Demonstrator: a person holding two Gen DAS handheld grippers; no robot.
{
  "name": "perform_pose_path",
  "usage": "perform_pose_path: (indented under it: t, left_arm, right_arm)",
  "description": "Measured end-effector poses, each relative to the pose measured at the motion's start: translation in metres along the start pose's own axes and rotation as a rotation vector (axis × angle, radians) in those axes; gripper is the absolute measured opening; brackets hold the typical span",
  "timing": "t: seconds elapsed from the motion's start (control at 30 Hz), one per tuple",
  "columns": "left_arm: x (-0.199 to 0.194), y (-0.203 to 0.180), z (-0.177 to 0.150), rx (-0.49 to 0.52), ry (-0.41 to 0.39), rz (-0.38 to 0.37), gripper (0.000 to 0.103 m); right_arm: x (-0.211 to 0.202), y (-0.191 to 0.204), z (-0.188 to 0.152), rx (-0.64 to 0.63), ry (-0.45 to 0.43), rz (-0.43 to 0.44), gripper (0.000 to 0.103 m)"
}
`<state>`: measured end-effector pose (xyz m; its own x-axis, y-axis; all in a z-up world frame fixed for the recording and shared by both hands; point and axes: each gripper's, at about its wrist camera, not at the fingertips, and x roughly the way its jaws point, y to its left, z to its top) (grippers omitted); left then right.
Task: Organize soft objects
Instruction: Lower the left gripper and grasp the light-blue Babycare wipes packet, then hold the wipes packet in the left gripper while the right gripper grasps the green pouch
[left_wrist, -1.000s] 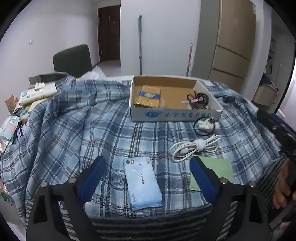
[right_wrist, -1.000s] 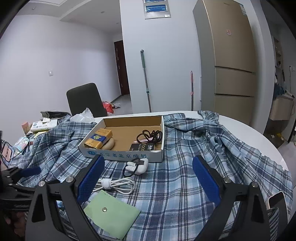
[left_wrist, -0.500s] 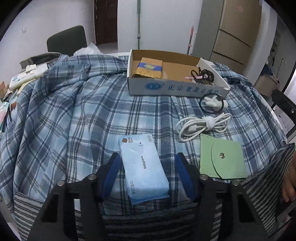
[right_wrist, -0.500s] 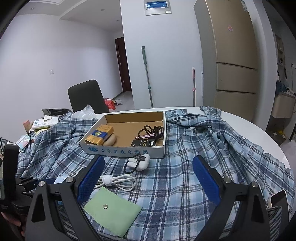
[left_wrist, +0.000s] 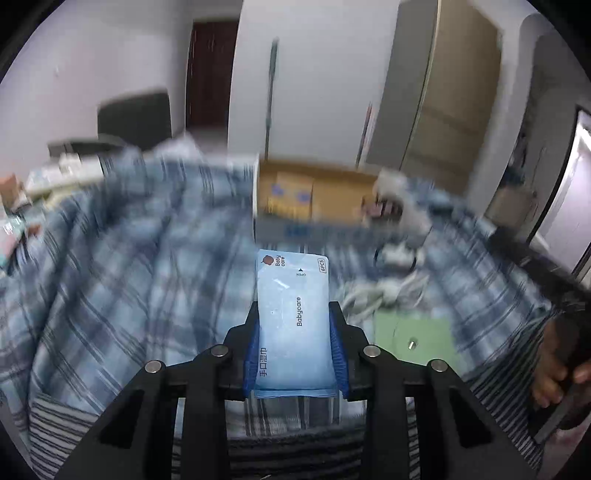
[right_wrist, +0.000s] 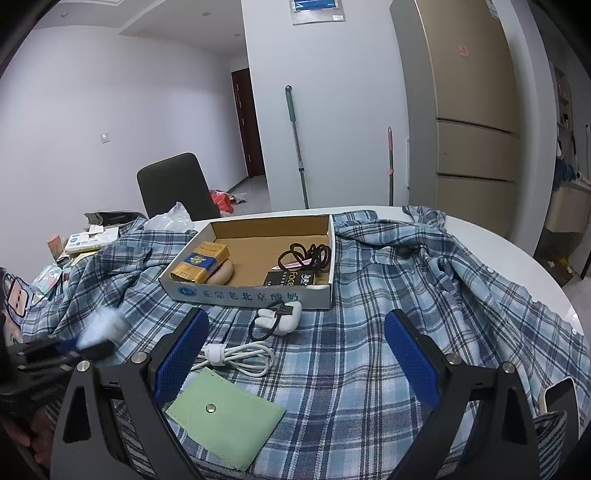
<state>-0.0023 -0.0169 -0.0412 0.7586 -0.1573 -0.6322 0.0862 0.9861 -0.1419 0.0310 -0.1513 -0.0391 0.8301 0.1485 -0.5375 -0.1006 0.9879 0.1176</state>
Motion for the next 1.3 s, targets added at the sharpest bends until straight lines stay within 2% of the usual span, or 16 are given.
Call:
perform_pose_path:
  t: [0.07,0.13,0.33,0.4,0.47,0.53,0.57,0.6,0.63,0.67,0.77,0.93,1.13,1.3]
  left_arm:
    - [-0.009,0.0,0.002,-0.003,-0.061,-0.01,0.035]
    - [-0.011,0.0,0.002,0.0,-0.081,-0.026,0.035]
    - [-0.016,0.001,0.0,-0.005,-0.105,-0.021,0.035]
    - [-0.019,0.003,0.0,-0.01,-0.108,-0.019,0.035]
    - [-0.019,0.004,-0.001,-0.015,-0.106,-0.024,0.035]
    - [-0.02,0.006,-0.001,-0.023,-0.108,-0.034,0.035]
    - [-0.021,0.007,-0.001,-0.026,-0.114,-0.033,0.035]
    - [-0.022,0.007,-0.001,-0.026,-0.117,-0.035,0.035]
    - [-0.023,0.007,-0.001,-0.026,-0.119,-0.04,0.035]
    - [-0.023,0.007,-0.001,-0.025,-0.118,-0.045,0.035]
    - [-0.022,0.007,-0.002,-0.027,-0.108,-0.051,0.035]
    - [-0.021,0.007,-0.002,-0.023,-0.103,-0.059,0.035]
    - [-0.018,0.007,-0.002,-0.024,-0.088,-0.066,0.035]
    - [-0.016,0.006,-0.003,-0.023,-0.076,-0.073,0.035]
  right_arm:
    - [0.002,-0.002,0.001,0.009,0.011,-0.002,0.095]
    - [0.005,-0.004,0.003,0.015,0.034,0.001,0.094]
    - [0.014,-0.003,0.001,-0.024,0.184,0.082,0.069]
    - [0.021,0.004,-0.005,-0.081,0.266,0.12,0.056]
    - [0.03,0.01,-0.013,-0.106,0.356,0.181,0.039]
    - [0.035,0.013,-0.021,-0.11,0.418,0.24,0.039]
    - [0.036,0.016,-0.026,-0.131,0.434,0.267,0.045]
    - [0.036,0.021,-0.03,-0.176,0.442,0.277,0.055]
    - [0.035,0.026,-0.033,-0.224,0.445,0.269,0.077]
    - [0.034,0.032,-0.035,-0.28,0.432,0.267,0.083]
    - [0.036,0.042,-0.038,-0.383,0.444,0.292,0.083]
    - [0.057,0.052,-0.041,-0.491,0.566,0.351,0.083]
    - [0.078,0.05,-0.04,-0.513,0.634,0.42,0.083]
    - [0.08,0.048,-0.044,-0.521,0.651,0.446,0.083]
